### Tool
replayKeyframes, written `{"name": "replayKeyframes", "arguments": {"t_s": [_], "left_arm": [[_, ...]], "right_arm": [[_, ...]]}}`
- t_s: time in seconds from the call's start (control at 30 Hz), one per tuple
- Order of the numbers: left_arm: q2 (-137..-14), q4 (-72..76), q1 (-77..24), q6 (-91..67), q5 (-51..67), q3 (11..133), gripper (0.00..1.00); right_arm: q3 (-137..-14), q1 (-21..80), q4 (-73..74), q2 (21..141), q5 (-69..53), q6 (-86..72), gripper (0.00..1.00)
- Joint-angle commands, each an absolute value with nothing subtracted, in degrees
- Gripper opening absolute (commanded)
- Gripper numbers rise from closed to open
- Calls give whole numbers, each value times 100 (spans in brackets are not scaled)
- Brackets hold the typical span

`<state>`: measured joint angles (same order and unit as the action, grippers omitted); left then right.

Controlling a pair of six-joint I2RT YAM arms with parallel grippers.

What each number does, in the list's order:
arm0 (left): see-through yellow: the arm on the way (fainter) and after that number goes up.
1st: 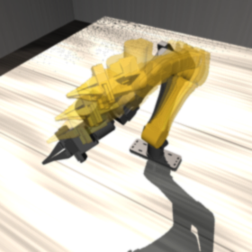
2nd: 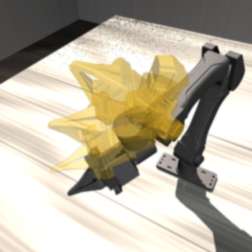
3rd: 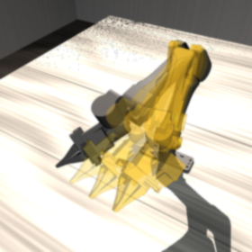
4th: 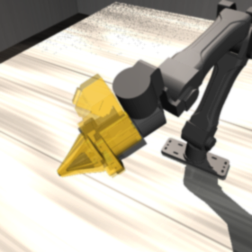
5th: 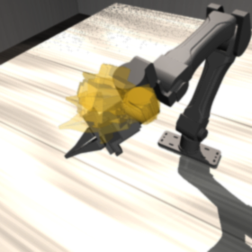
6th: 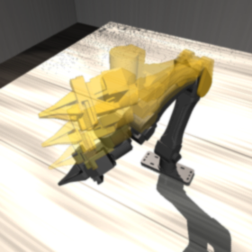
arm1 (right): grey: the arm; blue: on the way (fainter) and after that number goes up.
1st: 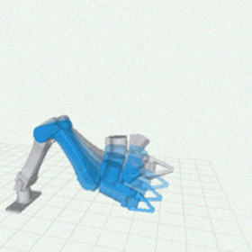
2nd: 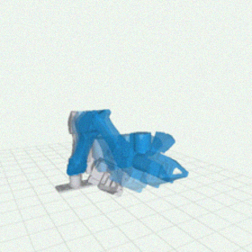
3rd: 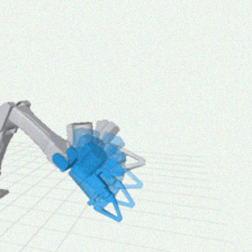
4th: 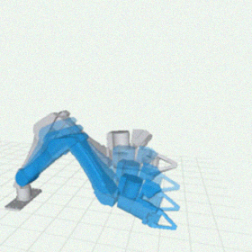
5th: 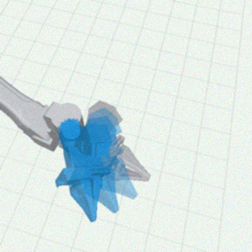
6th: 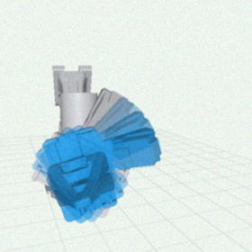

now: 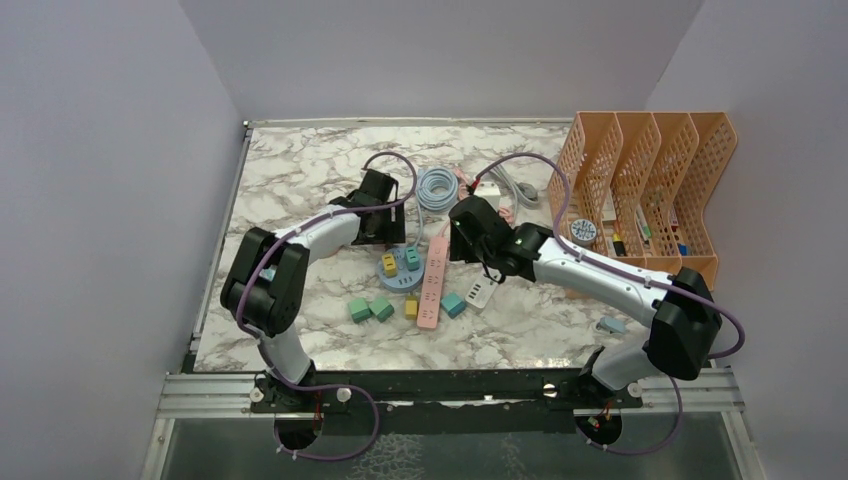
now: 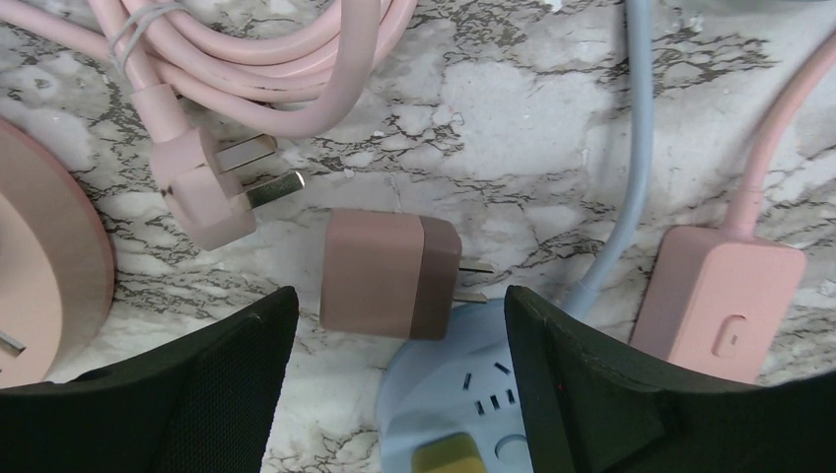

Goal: Insert the plug

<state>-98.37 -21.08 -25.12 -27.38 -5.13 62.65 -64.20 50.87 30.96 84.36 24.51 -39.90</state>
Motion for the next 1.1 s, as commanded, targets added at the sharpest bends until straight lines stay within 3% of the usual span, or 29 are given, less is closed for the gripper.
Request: {"name": "replayKeyframes", "arguments": {"t_s": [0.0,0.1,0.47,0.83,1.07], "left_arm": [[-10114,-2012,-2500,-2638,-659,6440,79],[-10226,-2011,-2505,-2611,-782,6481,78],[-10271,-2008,-2502,-2543,-922,6599,52],[-9389,-1997,-2514,-2371,-734,6749,50],[-8818,-1822,-2514,-2039,-29,6751,50]], "right_arm": [[-6407,5032,2903,8364,2576,-3582,50],[-6345,5005,2832,8333,2569,-3439,50],[-6117,4849,2657,8173,2347,-3401,47],[-6089,4669,2563,8037,2013,-3401,47],[-6569,4056,2558,8002,802,-2889,47]]}}
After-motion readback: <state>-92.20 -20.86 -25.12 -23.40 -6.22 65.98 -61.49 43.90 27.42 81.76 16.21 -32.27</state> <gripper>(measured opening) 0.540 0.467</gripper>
